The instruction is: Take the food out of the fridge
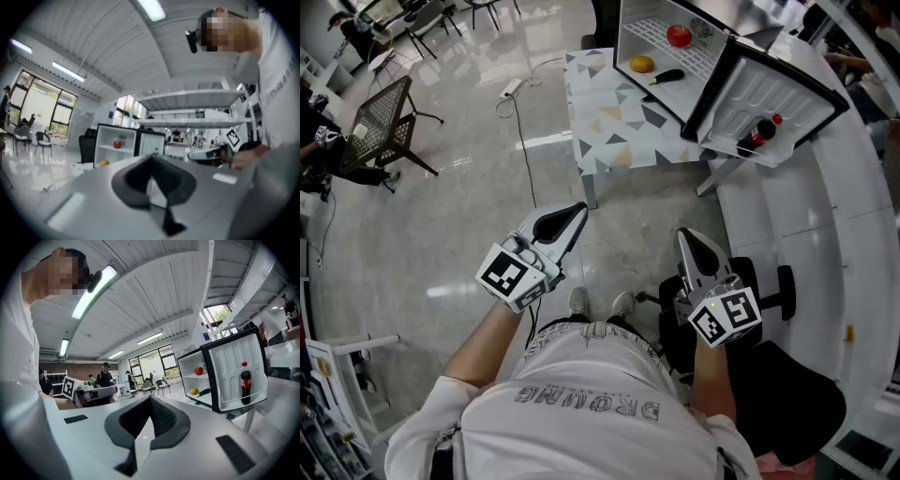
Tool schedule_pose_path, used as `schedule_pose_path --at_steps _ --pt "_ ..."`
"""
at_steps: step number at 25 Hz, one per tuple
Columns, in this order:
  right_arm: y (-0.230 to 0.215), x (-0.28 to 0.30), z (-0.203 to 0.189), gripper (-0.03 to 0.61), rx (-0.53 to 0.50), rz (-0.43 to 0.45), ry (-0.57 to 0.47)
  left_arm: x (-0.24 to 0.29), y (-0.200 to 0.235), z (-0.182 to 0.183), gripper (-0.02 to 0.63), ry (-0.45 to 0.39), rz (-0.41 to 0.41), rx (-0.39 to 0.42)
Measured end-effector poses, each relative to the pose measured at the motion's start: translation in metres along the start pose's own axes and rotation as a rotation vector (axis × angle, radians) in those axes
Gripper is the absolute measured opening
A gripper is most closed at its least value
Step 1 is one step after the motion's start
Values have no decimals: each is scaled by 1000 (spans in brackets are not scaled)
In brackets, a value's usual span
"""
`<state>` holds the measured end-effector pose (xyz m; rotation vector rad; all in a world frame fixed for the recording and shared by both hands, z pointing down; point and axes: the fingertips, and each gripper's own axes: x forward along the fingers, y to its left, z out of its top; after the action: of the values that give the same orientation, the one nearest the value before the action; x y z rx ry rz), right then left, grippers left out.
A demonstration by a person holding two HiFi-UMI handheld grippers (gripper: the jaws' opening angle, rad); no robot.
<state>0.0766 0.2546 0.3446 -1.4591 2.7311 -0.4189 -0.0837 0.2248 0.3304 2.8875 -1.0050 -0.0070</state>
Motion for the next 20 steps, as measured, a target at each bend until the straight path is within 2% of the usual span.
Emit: schedule_pose_path --at_steps 20 --pt "-43 -19 3 -2 14 21 -16 34 -26 -4 6 -5 31 12"
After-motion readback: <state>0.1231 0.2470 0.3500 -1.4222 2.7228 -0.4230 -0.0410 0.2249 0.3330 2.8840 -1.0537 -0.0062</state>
